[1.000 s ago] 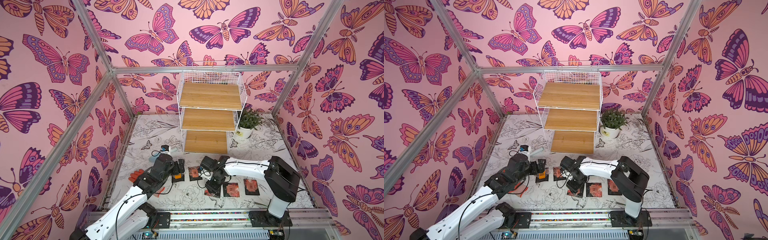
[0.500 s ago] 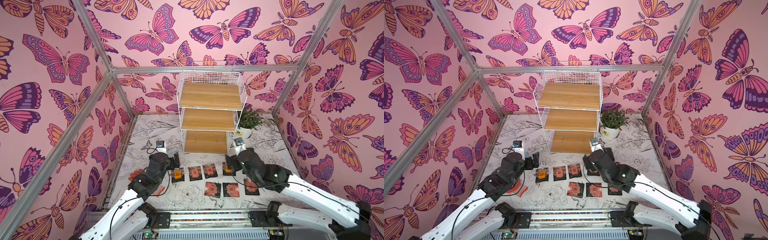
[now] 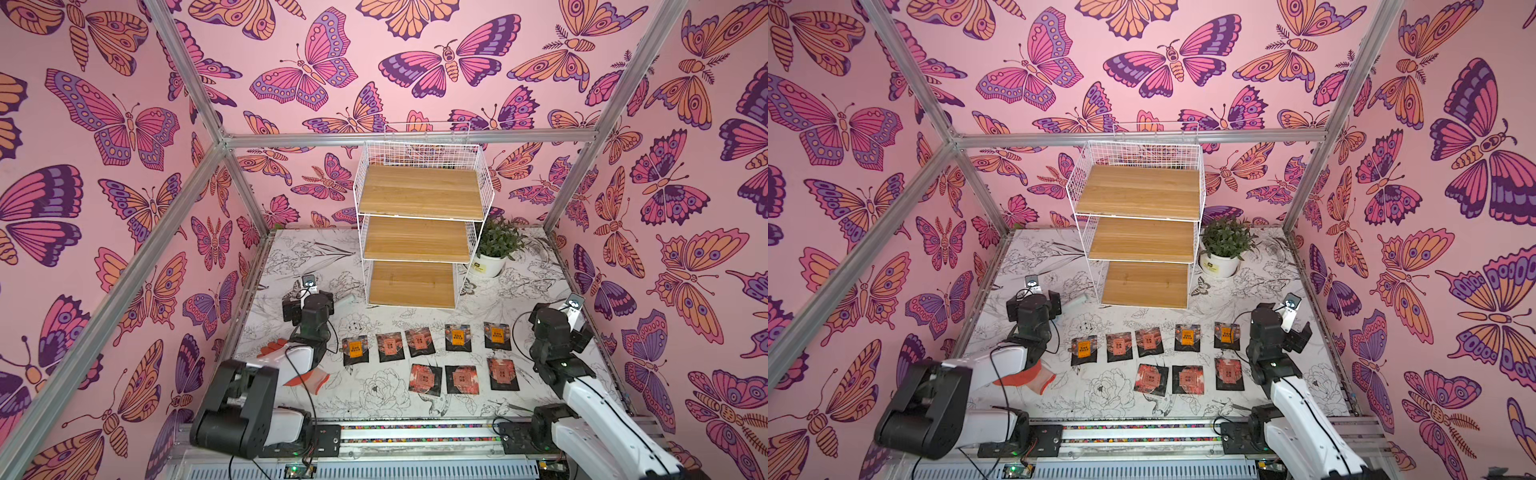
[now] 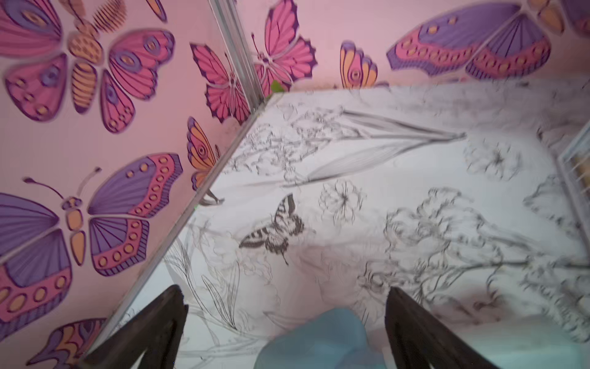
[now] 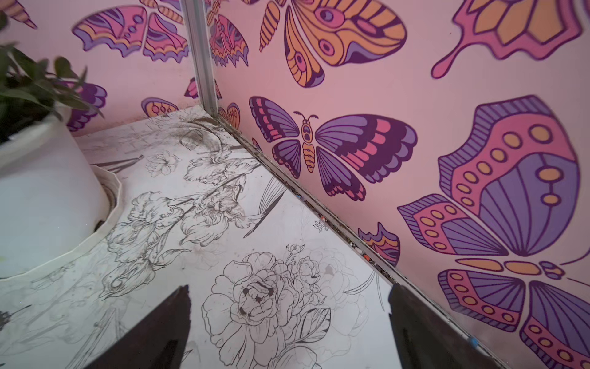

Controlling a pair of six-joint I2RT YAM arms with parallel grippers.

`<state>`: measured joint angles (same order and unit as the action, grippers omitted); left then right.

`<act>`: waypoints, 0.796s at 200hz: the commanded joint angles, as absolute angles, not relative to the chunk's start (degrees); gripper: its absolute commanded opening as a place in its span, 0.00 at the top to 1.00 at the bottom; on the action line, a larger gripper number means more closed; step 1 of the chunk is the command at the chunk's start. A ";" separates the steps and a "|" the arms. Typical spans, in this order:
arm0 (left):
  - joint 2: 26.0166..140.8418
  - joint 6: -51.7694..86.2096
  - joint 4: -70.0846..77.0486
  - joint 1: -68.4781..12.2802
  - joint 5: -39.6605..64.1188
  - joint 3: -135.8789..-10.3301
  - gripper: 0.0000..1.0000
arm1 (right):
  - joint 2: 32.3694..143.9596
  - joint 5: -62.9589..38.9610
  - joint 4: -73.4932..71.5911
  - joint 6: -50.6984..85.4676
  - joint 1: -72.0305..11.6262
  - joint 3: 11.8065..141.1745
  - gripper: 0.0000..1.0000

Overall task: Remove the tea bags from the shelf
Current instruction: Reset both arms

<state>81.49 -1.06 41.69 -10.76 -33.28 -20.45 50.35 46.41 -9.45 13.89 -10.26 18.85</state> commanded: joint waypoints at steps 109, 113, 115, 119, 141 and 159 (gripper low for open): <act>88.38 2.37 51.86 -2.64 -16.44 -21.09 0.01 | 86.10 21.63 -56.55 1.83 -6.72 17.88 0.01; 88.44 2.34 51.84 -2.65 -16.44 -21.09 0.01 | 87.19 21.79 -58.99 1.59 -6.72 17.52 0.01; 88.49 2.36 51.83 -2.66 -16.44 -21.07 0.01 | 87.69 21.79 -60.14 1.41 -6.69 17.39 0.01; 88.48 2.39 51.90 -2.64 -16.48 -21.08 0.01 | 88.47 21.84 -61.89 1.18 -6.72 17.16 0.01; 88.70 2.42 51.33 -2.64 -16.35 -21.44 0.01 | 86.35 21.84 -56.36 1.77 -6.78 18.31 0.01; 88.70 2.51 51.17 -2.64 -16.27 -21.53 0.01 | 87.18 22.06 -57.07 1.67 -6.78 18.51 0.01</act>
<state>88.23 1.98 50.94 -2.66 -17.32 -21.26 87.13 22.55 -57.41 1.89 -7.09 17.32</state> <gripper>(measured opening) 0.994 0.990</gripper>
